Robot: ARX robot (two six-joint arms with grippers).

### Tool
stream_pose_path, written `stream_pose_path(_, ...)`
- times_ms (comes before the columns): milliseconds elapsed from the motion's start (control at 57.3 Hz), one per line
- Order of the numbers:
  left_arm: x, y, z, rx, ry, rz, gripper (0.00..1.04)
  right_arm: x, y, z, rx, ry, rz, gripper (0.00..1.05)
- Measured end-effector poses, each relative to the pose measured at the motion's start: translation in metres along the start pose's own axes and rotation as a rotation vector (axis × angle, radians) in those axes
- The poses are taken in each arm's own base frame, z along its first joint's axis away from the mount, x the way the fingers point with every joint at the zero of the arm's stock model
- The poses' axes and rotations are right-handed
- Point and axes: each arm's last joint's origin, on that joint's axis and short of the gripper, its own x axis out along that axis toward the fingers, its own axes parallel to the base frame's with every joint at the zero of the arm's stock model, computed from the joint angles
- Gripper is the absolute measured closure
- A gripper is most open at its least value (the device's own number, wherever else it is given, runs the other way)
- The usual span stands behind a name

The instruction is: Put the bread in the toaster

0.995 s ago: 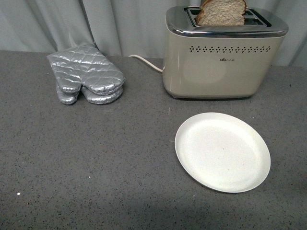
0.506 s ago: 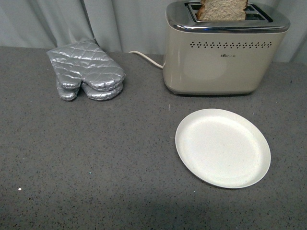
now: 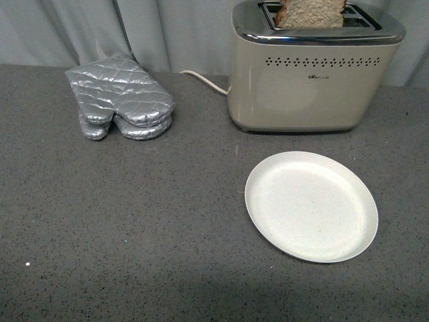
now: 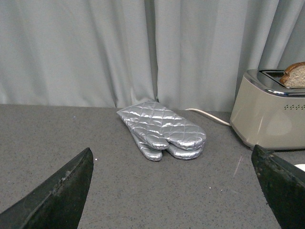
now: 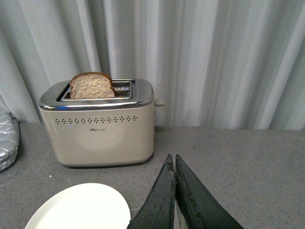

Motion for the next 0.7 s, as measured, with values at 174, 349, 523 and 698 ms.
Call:
stream_pose_path(174,0.0,0.0,0.0,0.0,0.0,0.0,0.07,-0.004,0.0,0.0,0.0,-0.001,0.0,1.04)
stream_pose_path(349,0.0,0.0,0.0,0.0,0.0,0.0,0.07,-0.007,0.0,0.0,0.0,0.0,0.0,1.04)
stream_pose_path(523,0.0,0.0,0.0,0.0,0.0,0.0,0.07,-0.009,0.0,0.0,0.0,-0.001,0.0,1.04)
stream_pose_path(698,0.0,0.0,0.0,0.0,0.0,0.0,0.07,-0.02,0.0,-0.003,0.0,0.005,0.001,1.04)
